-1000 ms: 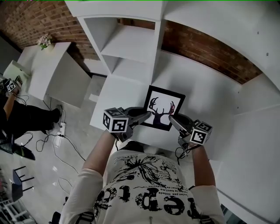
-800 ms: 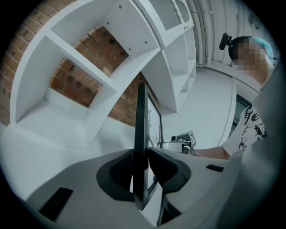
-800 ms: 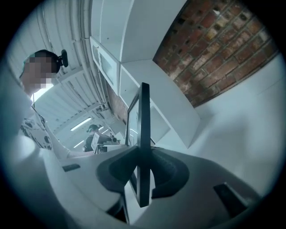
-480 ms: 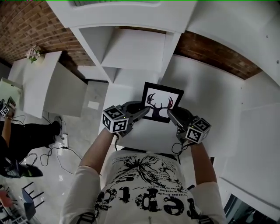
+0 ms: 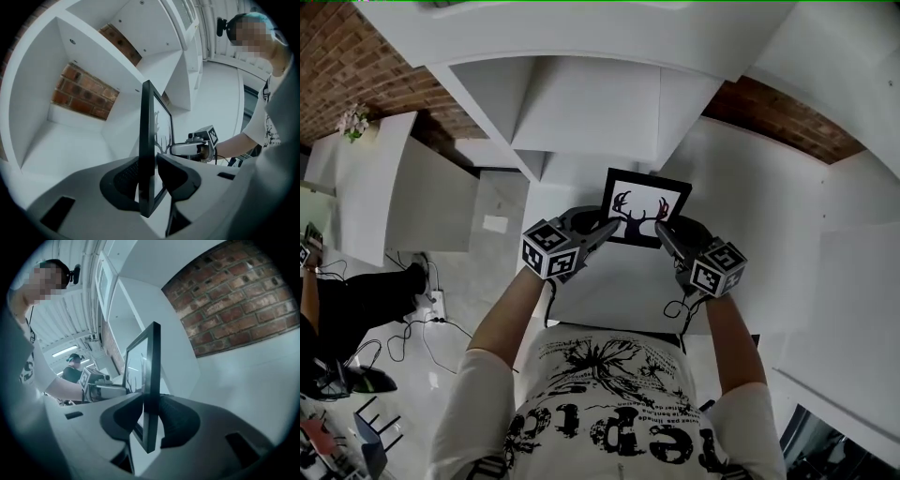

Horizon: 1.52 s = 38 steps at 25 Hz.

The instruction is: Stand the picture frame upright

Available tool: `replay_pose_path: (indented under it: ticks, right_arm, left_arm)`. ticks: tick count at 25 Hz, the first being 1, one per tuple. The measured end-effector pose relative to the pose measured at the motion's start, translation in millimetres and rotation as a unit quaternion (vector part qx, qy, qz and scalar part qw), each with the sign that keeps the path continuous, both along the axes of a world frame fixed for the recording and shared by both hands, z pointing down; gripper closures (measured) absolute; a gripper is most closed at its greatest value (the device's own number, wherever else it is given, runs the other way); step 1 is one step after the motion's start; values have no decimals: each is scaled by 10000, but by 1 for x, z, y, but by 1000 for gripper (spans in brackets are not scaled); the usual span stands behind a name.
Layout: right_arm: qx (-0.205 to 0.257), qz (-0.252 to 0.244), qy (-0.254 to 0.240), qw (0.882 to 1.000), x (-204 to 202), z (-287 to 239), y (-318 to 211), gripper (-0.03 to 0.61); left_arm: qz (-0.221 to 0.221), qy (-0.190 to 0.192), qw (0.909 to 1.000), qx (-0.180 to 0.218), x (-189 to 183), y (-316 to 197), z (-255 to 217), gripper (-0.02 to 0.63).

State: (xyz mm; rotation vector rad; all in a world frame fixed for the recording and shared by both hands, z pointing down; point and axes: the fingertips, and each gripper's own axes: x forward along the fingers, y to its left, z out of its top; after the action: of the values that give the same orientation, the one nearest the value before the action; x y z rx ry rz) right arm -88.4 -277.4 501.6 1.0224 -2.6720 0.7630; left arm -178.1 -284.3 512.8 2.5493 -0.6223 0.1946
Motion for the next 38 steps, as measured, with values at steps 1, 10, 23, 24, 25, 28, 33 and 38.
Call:
replay_pose_path:
  ticks: [1, 10, 23, 24, 25, 28, 33, 38]
  right_arm:
    - [21, 20, 95, 10000, 0, 4, -3, 463]
    - [-52, 231, 367, 9990, -12, 26, -23, 460]
    - [-63, 201, 848, 9962, -23, 51, -43, 451]
    - [-78, 211, 881, 9959, -24, 53, -45, 451]
    - [-95, 232, 924, 9954, -25, 54, -47, 451]
    - [-149, 391, 1042, 9937, -26, 57, -52, 445]
    - [-132, 576, 1223, 9907, -29, 56, -59, 440]
    - [-96, 680, 1244, 9898, -28, 55, -63, 439]
  left_arm:
    - [27, -68, 10000, 22, 0, -2, 4, 488]
    - [-6, -374, 9993, 67, -10, -23, 30, 476]
    - [-26, -696, 9976, 3, -19, -46, 55, 453]
    - [-19, -728, 9973, -16, -20, -48, 57, 449]
    - [-18, -750, 9972, -38, -21, -50, 59, 448]
    - [-45, -763, 9971, -33, -23, -56, 61, 445]
    - [-64, -867, 9962, -46, -25, -65, 64, 430]
    - [-59, -898, 9959, 29, -26, -71, 61, 428]
